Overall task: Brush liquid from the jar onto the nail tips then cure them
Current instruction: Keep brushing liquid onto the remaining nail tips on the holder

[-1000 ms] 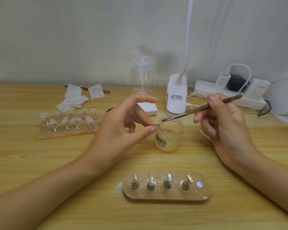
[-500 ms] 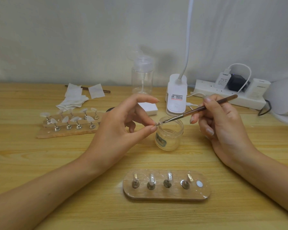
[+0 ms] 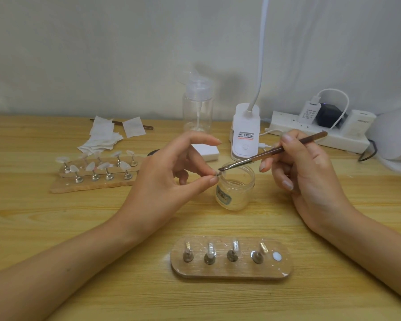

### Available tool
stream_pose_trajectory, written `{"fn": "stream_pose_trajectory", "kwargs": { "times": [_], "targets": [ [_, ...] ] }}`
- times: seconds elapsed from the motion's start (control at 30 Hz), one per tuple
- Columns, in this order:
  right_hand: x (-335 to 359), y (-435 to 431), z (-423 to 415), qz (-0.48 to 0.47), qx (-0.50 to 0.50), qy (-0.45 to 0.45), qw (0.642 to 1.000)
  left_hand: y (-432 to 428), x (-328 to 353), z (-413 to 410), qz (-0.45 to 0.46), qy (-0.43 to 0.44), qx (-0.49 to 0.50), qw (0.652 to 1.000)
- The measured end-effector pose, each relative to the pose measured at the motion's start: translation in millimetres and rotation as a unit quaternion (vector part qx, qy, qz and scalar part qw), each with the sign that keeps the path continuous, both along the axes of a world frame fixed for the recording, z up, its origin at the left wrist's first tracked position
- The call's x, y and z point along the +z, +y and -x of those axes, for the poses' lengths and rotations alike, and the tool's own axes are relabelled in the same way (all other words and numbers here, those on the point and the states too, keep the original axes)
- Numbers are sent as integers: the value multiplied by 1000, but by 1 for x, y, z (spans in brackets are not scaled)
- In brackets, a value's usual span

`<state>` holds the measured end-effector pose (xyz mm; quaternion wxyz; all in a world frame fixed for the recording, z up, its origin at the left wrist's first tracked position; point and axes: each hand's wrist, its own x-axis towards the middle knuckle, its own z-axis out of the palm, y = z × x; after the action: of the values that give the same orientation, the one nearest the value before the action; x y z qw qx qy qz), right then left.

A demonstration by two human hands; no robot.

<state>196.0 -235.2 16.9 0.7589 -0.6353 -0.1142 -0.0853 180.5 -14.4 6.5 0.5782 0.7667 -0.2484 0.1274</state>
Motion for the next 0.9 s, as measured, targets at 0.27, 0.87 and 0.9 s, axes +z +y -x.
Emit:
{"fn": "stream_pose_trajectory", "kwargs": {
  "times": [0.27, 0.87, 0.9],
  "targets": [
    [-1, -1, 0, 9, -1, -16, 1000, 0, 0, 0, 7, 12, 1, 1000],
    [-1, -2, 0, 7, -9, -26, 1000, -2, 1, 0, 25, 47, 8, 999],
    [-1, -2, -1, 9, -15, -16, 1000, -2, 1, 0, 27, 50, 7, 998]
  ]
}}
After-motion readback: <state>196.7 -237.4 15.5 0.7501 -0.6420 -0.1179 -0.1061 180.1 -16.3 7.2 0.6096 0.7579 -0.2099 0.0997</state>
